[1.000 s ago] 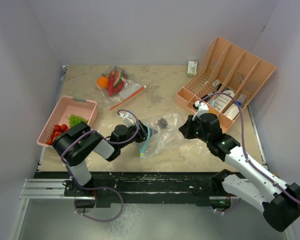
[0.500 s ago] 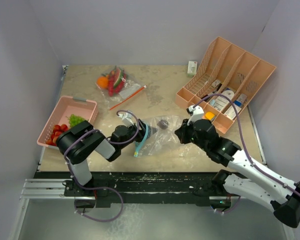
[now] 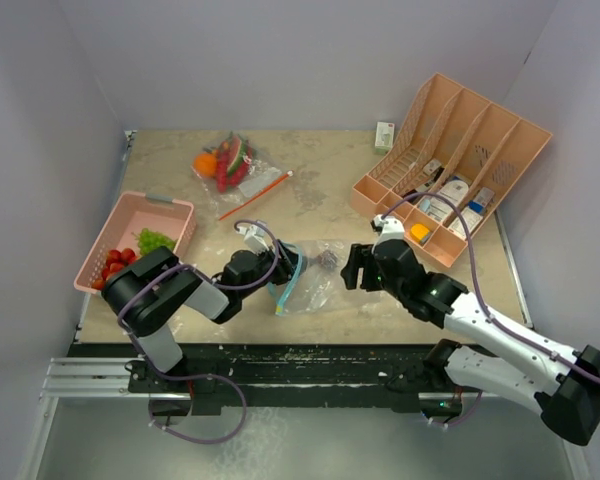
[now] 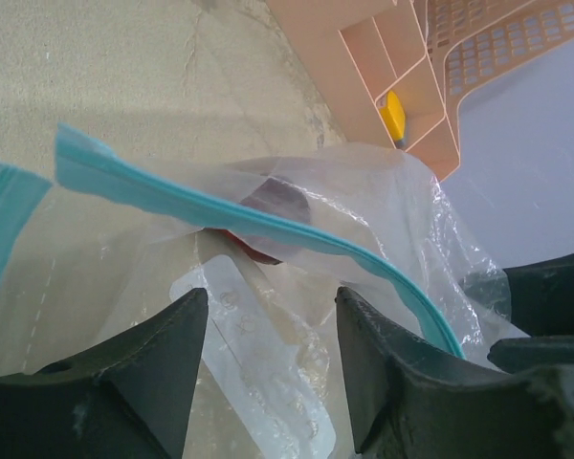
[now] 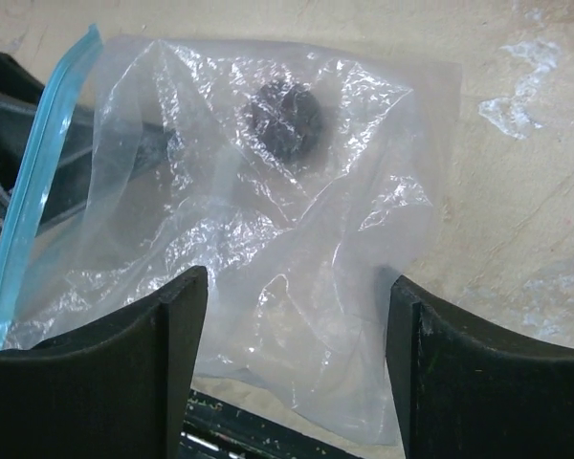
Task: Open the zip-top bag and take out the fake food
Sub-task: Pick up the fake fruit from the zipper food storage bag.
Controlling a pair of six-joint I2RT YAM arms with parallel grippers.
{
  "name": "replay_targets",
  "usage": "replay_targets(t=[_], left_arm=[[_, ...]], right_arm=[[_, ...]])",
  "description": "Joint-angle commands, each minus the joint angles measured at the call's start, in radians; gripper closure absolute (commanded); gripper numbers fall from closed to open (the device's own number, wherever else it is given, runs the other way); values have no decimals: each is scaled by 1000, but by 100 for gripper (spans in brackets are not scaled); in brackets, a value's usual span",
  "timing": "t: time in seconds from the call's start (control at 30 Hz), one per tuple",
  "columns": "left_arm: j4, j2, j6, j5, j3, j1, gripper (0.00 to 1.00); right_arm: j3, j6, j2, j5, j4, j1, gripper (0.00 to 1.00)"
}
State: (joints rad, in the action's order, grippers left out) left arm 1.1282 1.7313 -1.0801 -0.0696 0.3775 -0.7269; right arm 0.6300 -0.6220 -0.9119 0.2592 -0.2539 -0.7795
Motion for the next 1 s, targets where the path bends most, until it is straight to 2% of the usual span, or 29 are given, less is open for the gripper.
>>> replay_targets(t=[0.0,0.07,0.23,0.37,0.4,0.47,0.5,0.57,0.67,0.83,0.97], left_arm=[[-59,-71,62,31,28,-13,42],[-89,-86,72,40,34,-20,45],[-107,-107,78,50,27,-23,48],[-130,-111,90,51,38,-23,48],[-132,-109,90,51,40,-24,48],[-125,-97,90,48,46,-25,48],[-120,-88,89,45,49,-25,48],[-106,-70,88,41,58,-29,48],[-95,-46,88,33,72,-35,45],[-86,-22,87,36,84,-49,43],[-114,-23,95,39,98,-52,43]], right_arm=[[78,9,-29,55,5,43,27],[113,20,-53,56,-16,87,26],[145,67,-45,98,-82,200,14],[146,68,22,136,-108,219,14],[148,64,41,137,-107,220,18],[137,66,78,108,-66,220,54],[125,75,85,79,-27,220,64],[112,83,61,12,29,220,81],[123,88,-68,-48,97,220,100],[120,67,-268,-141,281,233,100],[158,64,-398,-133,364,252,100]])
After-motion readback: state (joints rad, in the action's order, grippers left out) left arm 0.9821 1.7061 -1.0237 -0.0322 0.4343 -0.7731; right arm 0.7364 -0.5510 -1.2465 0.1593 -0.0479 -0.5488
